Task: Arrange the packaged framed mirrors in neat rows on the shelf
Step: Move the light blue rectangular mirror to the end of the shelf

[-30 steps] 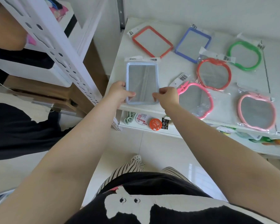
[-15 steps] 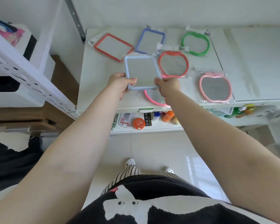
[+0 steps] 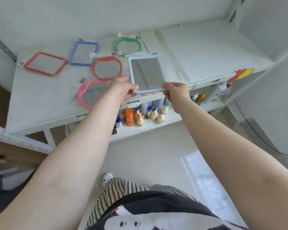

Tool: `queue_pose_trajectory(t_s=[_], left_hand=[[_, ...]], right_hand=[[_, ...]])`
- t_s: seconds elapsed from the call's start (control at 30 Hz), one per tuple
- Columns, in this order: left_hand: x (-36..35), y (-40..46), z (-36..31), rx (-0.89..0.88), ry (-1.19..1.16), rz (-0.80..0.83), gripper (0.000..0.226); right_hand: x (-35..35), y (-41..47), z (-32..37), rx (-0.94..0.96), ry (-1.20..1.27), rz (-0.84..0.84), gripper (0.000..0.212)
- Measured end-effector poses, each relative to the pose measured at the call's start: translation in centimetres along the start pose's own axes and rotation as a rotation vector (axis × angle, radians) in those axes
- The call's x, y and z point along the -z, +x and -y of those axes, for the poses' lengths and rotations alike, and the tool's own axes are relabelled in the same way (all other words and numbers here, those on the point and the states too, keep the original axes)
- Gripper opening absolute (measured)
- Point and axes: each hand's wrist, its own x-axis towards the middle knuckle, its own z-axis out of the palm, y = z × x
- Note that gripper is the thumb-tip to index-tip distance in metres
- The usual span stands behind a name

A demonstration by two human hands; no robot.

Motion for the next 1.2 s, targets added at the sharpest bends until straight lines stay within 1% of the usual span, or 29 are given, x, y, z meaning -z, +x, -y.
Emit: queue_pose_trajectory(t_s=[0.13, 0.2, 0.3, 0.4, 0.57, 0.87, 1.0, 1.2], left_hand=[[-9.9, -0.7, 3.1, 0.016, 0.039, 0.065, 0.056], [-13.8, -1.0, 4.3, 0.016, 0.069, 0.093, 0.057], [-18.9, -1.5, 5.3, 0.0, 0.114, 0.136, 0.06], [-23.3, -1.2, 5.6, 0.0, 0.159, 0.174, 0.055], [-29.4, 0.7, 5.2, 0.018, 0.223, 0.254, 0.054], [-38.7, 6.7, 3.4, 0.012, 0.273, 0.347, 0.057], [-42.2, 8.4, 2.8, 0.019, 0.268, 0.358, 0.057], [-48.0, 11.1, 2.9, 0.025, 0.223, 0.298, 0.057]], right_hand=[[10.4, 0.7, -1.6, -0.005, 0.047, -0.121, 0.006], [14.5, 1.0, -2.3, -0.012, 0.057, -0.174, 0.009], [19.6, 1.4, -3.2, -0.019, 0.071, -0.232, 0.008], [23.5, 1.9, -3.6, -0.011, 0.074, -0.296, 0.009], [28.1, 4.3, -3.2, -0.023, 0.11, -0.397, 0.013], [34.2, 10.8, -0.2, -0.039, 0.103, -0.537, 0.01], [36.9, 13.6, 0.6, -0.043, 0.13, -0.533, 0.004], [41.9, 19.2, 1.9, -0.049, 0.066, -0.469, 0.006]])
